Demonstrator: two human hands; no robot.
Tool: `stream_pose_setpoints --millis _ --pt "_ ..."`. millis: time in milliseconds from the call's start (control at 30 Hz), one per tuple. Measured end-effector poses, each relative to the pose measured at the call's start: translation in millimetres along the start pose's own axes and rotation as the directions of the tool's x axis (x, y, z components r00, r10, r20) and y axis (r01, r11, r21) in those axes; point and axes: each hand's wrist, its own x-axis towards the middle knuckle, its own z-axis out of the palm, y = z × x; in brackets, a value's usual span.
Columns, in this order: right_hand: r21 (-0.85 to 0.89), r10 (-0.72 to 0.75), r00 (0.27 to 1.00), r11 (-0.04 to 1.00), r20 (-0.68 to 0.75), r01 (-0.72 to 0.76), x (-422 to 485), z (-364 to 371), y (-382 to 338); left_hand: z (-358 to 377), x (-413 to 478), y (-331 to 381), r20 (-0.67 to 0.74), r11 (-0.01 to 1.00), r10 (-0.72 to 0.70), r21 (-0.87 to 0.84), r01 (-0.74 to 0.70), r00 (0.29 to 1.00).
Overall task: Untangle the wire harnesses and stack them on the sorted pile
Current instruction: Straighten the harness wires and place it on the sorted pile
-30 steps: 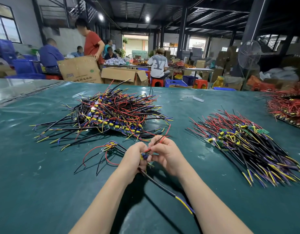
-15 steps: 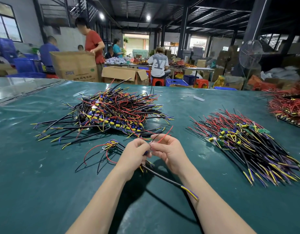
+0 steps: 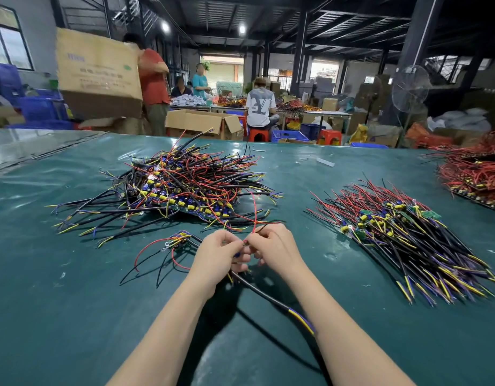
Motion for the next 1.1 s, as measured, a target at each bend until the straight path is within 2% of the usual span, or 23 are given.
stream_pose_setpoints --millis 100,200,433,567,733,800,900,1000,1100 --pt "0.392 0.052 0.995 0.916 0.088 -0.082 -1 -1 1 0 -1 1 0.010 0.999 -0.020 -0.036 0.020 1.000" --pt "0.553 0.061 0.992 0.826 0.108 -0.111 -2 -2 6 0 -3 2 0.040 0.993 -0.061 -0.098 0.064 0.997" --pt "0.655 0.083 0.984 0.737 0.157 -0.166 0 -5 10 0 -4 7 0.121 0.952 -0.218 -0.191 0.239 0.968" --pt "0.677 0.064 0.985 0.719 0.163 -0.159 0 -8 8 0 -3 10 0.145 0.875 -0.320 -0.334 0.351 0.936" --pt "0.719 0.093 0.976 0.663 0.198 -0.209 -2 -5 4 -4 -5 12 0.195 0.788 -0.414 -0.411 0.457 0.889" --pt "0.745 0.110 0.974 0.629 0.198 -0.222 -3 -6 2 -4 -6 12 0.191 0.788 -0.418 -0.409 0.460 0.888" --pt "0.753 0.128 0.977 0.623 0.168 -0.211 -2 -7 0 -1 -5 12 0.112 0.885 -0.334 -0.304 0.352 0.936" --pt "0.719 0.140 0.985 0.674 0.103 -0.171 -1 -5 2 2 -5 9 0.049 0.990 -0.142 -0.004 0.143 0.989" --pt "0.681 0.136 0.989 0.719 0.060 -0.140 -1 -5 4 2 -6 7 0.056 0.968 0.000 0.252 -0.014 0.998"
